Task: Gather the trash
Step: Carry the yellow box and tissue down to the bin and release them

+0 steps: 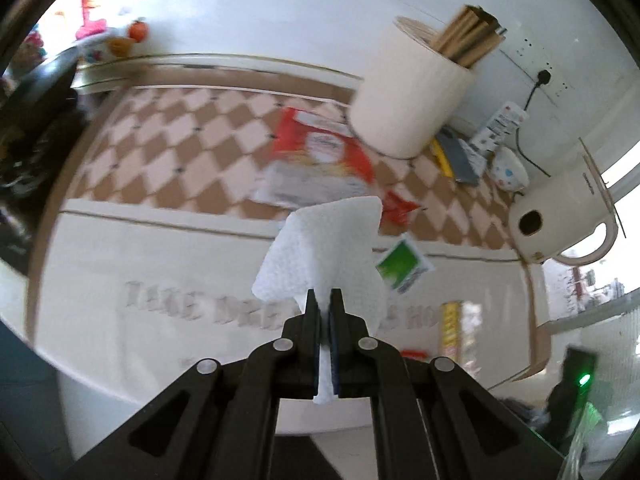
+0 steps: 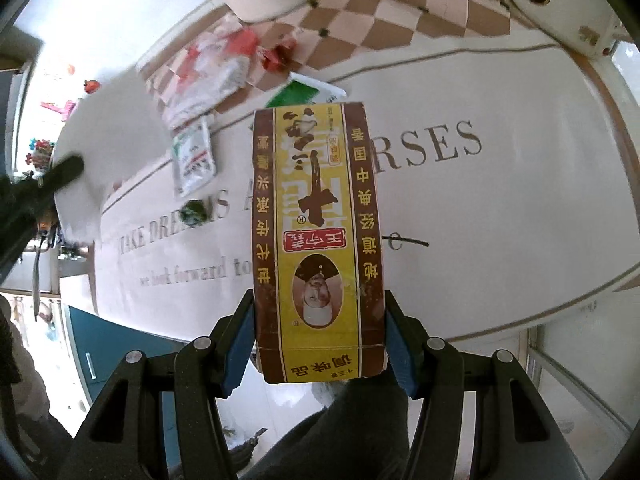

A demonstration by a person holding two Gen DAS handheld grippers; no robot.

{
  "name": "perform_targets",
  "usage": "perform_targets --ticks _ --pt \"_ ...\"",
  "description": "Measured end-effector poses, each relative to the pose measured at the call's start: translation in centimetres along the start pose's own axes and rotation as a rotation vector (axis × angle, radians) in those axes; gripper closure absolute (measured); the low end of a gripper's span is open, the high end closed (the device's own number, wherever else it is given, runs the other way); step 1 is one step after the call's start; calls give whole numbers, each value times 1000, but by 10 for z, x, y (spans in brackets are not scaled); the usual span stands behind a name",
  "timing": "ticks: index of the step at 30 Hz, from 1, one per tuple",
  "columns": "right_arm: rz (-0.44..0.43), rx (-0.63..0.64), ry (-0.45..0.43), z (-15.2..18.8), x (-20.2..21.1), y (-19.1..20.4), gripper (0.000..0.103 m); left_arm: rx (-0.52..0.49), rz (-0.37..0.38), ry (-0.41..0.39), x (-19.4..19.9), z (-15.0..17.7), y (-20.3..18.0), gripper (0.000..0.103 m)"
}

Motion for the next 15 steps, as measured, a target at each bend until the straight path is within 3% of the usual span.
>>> perform_targets --ticks 5,8,12,15 --pt "2 67 -19 21 10 32 43 18 -37 6 34 47 60 102" --pt "-13 115 -12 51 10 65 43 29 -48 17 52 81 98 102" --pt "-27 166 2 107 -6 110 43 52 -49 65 66 141 160 102" --pt "-29 177 38 162 -31 141 43 68 -52 138 51 192 209 101"
Point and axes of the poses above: each gripper's, at about its wrist camera, not at the fingertips, and x roughly against the way its jaws point, y to its left, z to its underside, the point moved 3 cm from there along -x, roughly the way its jaws point, and after that the axes turned 4 degrees about -z, right-handed, at the moved point
